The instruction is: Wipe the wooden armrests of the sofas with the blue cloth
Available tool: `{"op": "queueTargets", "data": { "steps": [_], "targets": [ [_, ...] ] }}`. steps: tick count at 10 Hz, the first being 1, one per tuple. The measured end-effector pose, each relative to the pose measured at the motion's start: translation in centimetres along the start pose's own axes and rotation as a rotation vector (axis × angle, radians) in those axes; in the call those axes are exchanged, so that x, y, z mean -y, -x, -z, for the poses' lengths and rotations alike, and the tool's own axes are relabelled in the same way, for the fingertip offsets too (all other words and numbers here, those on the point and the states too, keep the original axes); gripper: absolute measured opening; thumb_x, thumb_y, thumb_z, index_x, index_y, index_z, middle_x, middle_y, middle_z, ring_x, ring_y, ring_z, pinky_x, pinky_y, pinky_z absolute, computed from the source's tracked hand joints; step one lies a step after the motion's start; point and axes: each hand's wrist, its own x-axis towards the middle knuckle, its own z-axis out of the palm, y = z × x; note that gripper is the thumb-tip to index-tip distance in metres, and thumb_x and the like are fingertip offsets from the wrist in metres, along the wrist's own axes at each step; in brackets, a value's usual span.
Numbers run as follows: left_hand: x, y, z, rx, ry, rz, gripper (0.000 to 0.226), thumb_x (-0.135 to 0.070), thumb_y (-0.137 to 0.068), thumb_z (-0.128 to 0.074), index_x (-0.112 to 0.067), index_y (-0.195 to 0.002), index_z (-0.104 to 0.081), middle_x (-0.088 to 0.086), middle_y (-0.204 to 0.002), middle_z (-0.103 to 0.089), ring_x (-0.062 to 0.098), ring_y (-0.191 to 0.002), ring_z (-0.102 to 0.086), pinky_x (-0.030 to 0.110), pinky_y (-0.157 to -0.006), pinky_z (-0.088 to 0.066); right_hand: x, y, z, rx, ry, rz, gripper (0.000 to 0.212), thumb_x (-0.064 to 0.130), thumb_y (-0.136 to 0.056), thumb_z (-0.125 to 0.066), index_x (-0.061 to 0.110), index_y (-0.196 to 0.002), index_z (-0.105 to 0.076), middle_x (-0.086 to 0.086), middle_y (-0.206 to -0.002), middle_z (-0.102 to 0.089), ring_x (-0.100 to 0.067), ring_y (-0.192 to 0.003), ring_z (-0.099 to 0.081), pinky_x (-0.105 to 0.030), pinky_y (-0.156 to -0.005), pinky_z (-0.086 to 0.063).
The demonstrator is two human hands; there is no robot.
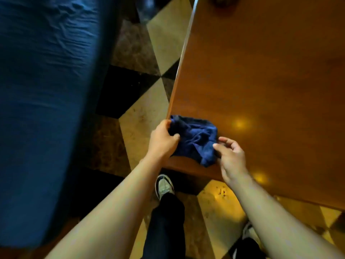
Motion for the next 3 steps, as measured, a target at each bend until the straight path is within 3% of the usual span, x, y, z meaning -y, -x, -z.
{"op": "queueTargets", "data": {
  "steps": [1, 2, 3],
  "targets": [
    [1.2, 0.2, 0.7, -0.064, -0.097, -0.073, 0.03, -0.018, -0.087, -0.066, -0.019, -0.116, -0.063, 0.003, -0.11, -0.072, 0.023, -0.099, -0.067, 0.04, -0.088, -0.056, -0.9, 0.9, 0.4, -0.081, 0.053, 0.027, 0.021, -0.001, -0.092, -0.064, 0.02, -0.097, -0.065, -0.008, -0.107, -0.068, -0.028, -0.105, -0.067, -0.045, -0.096, -0.056],
    [1.6, 2.3, 2.6, -0.06, -0.163, -0.062, 0.04, -0.024, -0.092, -0.062, -0.015, -0.13, -0.058, 0.007, -0.12, -0.068, 0.025, -0.105, -0.065, 0.042, -0.092, -0.056, -0.3, 3.7, 1.6, -0.111, 0.176, -0.008, 0.017, 0.007, -0.096, -0.061, 0.017, -0.109, -0.066, -0.012, -0.115, -0.069, -0.025, -0.102, -0.067, -0.046, -0.093, -0.057],
    [2.1, 4.9, 3.8, -0.017, -0.204, -0.04, 0.041, -0.027, -0.095, -0.062, -0.012, -0.132, -0.057, 0.01, -0.123, -0.066, 0.027, -0.109, -0.065, 0.039, -0.092, -0.054, -0.4, 6.1, 2.2, -0.084, 0.236, -0.061, 0.02, 0.009, -0.098, -0.06, 0.01, -0.117, -0.065, -0.018, -0.118, -0.069, -0.024, -0.096, -0.065, -0.042, -0.087, -0.055]
  ]
}}
